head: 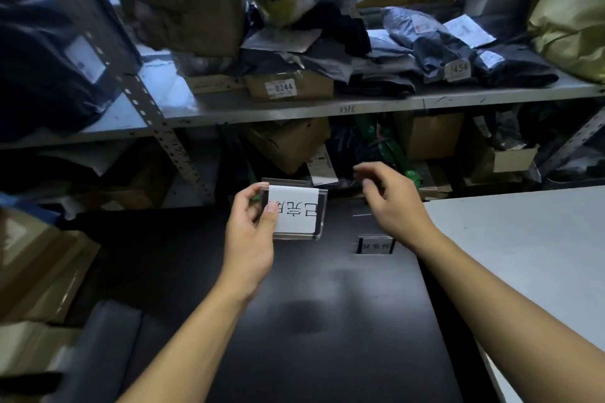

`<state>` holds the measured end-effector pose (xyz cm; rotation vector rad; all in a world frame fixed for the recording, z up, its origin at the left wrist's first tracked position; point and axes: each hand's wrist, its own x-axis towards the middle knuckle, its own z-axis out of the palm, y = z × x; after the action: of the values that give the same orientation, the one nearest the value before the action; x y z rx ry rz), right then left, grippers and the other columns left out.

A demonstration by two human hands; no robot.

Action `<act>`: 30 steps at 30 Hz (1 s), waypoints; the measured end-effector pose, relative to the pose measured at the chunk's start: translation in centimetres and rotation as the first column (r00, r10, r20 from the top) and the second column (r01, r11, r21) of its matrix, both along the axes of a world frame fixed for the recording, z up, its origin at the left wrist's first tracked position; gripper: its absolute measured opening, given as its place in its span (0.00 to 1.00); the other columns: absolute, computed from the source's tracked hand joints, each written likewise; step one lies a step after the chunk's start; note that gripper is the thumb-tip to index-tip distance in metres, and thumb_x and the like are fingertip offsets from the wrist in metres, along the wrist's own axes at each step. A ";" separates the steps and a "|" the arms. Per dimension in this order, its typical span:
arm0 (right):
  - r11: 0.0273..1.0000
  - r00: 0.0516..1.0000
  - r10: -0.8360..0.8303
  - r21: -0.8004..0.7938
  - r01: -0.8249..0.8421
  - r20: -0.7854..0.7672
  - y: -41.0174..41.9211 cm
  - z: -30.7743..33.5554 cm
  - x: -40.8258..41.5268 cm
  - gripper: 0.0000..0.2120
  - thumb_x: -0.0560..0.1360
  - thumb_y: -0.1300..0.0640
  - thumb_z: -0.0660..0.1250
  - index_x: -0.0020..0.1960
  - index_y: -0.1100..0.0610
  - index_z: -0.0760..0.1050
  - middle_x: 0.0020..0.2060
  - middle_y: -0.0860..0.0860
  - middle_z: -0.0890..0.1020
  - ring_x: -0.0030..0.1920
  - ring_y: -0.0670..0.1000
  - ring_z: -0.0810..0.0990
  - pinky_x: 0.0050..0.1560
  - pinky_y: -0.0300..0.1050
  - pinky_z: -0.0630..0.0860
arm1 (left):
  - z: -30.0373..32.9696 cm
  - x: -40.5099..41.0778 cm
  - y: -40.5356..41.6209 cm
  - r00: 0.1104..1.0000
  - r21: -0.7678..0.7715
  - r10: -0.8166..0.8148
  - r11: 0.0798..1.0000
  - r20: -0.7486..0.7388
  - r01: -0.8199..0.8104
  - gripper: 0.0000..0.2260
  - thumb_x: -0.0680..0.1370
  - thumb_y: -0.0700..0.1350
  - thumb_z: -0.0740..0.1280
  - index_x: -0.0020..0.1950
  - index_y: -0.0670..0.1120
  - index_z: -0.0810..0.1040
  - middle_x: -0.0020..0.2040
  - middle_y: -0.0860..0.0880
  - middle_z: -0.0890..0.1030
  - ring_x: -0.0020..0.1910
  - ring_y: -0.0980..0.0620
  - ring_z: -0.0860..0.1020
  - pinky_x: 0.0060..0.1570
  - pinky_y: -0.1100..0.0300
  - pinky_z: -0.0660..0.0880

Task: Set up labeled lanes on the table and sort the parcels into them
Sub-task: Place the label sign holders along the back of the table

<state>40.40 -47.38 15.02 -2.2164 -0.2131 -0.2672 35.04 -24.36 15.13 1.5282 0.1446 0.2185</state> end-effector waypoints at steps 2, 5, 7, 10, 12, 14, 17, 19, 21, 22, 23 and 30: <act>0.989 0.989 0.146 -0.043 -0.144 0.030 2.5 4.1 -1.0 0.13 0.79 0.57 0.61 0.61 0.51 0.78 0.51 0.42 0.81 0.52 0.38 0.77 0.50 0.25 0.68 | 0.8 -1.1 0.4 1.000 0.001 0.009 1.000 -0.004 -0.009 0.12 0.81 0.37 0.63 0.58 0.54 0.74 0.50 0.54 0.85 0.50 0.61 0.81 0.49 0.65 0.76; 0.874 0.928 0.357 -0.313 -0.373 -0.108 5.7 8.1 -2.8 0.17 0.80 0.49 0.61 0.67 0.51 0.74 0.59 0.46 0.80 0.59 0.43 0.75 0.56 0.37 0.70 | 2.2 -3.1 1.1 1.000 -0.006 0.013 1.000 -0.006 -0.013 0.12 0.81 0.37 0.63 0.58 0.54 0.74 0.54 0.50 0.83 0.50 0.58 0.82 0.47 0.64 0.77; 0.777 0.880 0.428 -0.412 -0.475 -0.207 7.5 9.5 -4.1 0.22 0.80 0.45 0.63 0.71 0.51 0.71 0.64 0.47 0.78 0.63 0.48 0.74 0.61 0.45 0.71 | 3.2 -4.6 1.9 1.000 -0.006 0.008 1.000 0.006 -0.008 0.13 0.81 0.37 0.64 0.58 0.55 0.74 0.55 0.48 0.83 0.51 0.59 0.81 0.47 0.65 0.77; 0.749 0.855 0.456 -0.412 -0.519 -0.249 9.9 10.5 -6.2 0.24 0.78 0.45 0.66 0.71 0.51 0.70 0.65 0.48 0.78 0.62 0.48 0.75 0.59 0.42 0.71 | 4.4 -6.7 3.3 1.000 -0.006 -0.004 1.000 0.012 0.004 0.14 0.81 0.37 0.64 0.59 0.56 0.74 0.57 0.48 0.82 0.53 0.57 0.82 0.48 0.64 0.77; 0.766 0.862 0.444 -0.395 -0.507 -0.244 11.1 11.0 -7.4 0.21 0.78 0.46 0.68 0.69 0.51 0.73 0.62 0.49 0.80 0.58 0.48 0.77 0.54 0.41 0.71 | 5.1 -8.0 4.4 1.000 -0.003 -0.024 1.000 0.012 0.024 0.16 0.81 0.38 0.64 0.61 0.59 0.73 0.57 0.49 0.82 0.54 0.55 0.82 0.49 0.62 0.78; 0.782 0.865 0.429 -0.372 -0.500 -0.259 12.2 11.6 -8.5 0.19 0.77 0.46 0.69 0.65 0.51 0.75 0.59 0.48 0.81 0.57 0.48 0.78 0.54 0.44 0.75 | 5.6 -9.4 5.6 0.999 -0.011 -0.048 0.999 0.009 0.048 0.18 0.81 0.40 0.64 0.64 0.61 0.71 0.58 0.49 0.82 0.55 0.53 0.82 0.50 0.61 0.78; 0.826 0.881 0.405 -0.315 -0.467 -0.245 13.5 12.8 -9.8 0.15 0.76 0.47 0.70 0.61 0.49 0.77 0.56 0.46 0.82 0.55 0.46 0.78 0.54 0.44 0.76 | 6.3 -11.2 7.2 0.998 0.003 -0.047 0.999 0.033 0.047 0.18 0.81 0.42 0.66 0.69 0.57 0.70 0.60 0.50 0.82 0.57 0.54 0.81 0.54 0.59 0.79; 0.863 0.898 0.381 -0.264 -0.430 -0.218 14.3 13.8 -10.6 0.12 0.76 0.48 0.70 0.58 0.47 0.77 0.52 0.43 0.82 0.52 0.44 0.79 0.50 0.39 0.76 | 6.8 -12.2 8.2 0.998 -0.003 -0.033 0.999 0.048 0.033 0.18 0.81 0.43 0.66 0.69 0.55 0.71 0.59 0.51 0.82 0.57 0.54 0.81 0.57 0.57 0.78; 0.902 0.920 0.340 -0.210 -0.377 -0.192 14.9 14.8 -11.3 0.09 0.75 0.48 0.71 0.53 0.44 0.75 0.47 0.39 0.81 0.47 0.41 0.79 0.44 0.36 0.74 | 7.3 -13.2 9.3 0.998 -0.016 -0.026 1.000 0.053 0.027 0.17 0.80 0.44 0.67 0.67 0.58 0.72 0.57 0.51 0.83 0.56 0.54 0.82 0.57 0.58 0.78; 0.924 0.933 0.312 -0.171 -0.342 -0.182 15.2 15.0 -11.6 0.08 0.74 0.48 0.72 0.51 0.43 0.74 0.46 0.39 0.81 0.46 0.40 0.80 0.44 0.37 0.75 | 7.4 -13.6 9.8 0.998 -0.016 -0.024 1.000 0.057 0.025 0.16 0.80 0.44 0.67 0.65 0.59 0.73 0.57 0.52 0.83 0.55 0.54 0.82 0.55 0.59 0.78; 0.944 0.945 0.280 -0.129 -0.302 -0.167 15.5 15.2 -11.9 0.08 0.74 0.49 0.72 0.50 0.44 0.74 0.46 0.40 0.82 0.46 0.40 0.80 0.45 0.39 0.77 | 7.6 -13.9 10.3 0.998 -0.013 -0.021 1.000 0.063 0.022 0.15 0.80 0.44 0.67 0.64 0.60 0.73 0.56 0.52 0.83 0.55 0.55 0.81 0.54 0.59 0.78; 0.864 0.982 0.149 0.499 -0.073 -0.115 18.2 15.3 -14.5 0.25 0.75 0.60 0.72 0.65 0.45 0.63 0.54 0.53 0.82 0.50 0.47 0.85 0.51 0.46 0.82 | 8.7 -15.9 12.6 0.992 0.045 -0.054 0.998 0.114 0.049 0.20 0.80 0.39 0.67 0.63 0.64 0.73 0.55 0.55 0.81 0.52 0.61 0.80 0.50 0.66 0.78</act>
<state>25.95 -29.18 30.32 -1.6971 -0.1670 -0.0761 19.10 -11.74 23.86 1.5549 0.0090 0.2697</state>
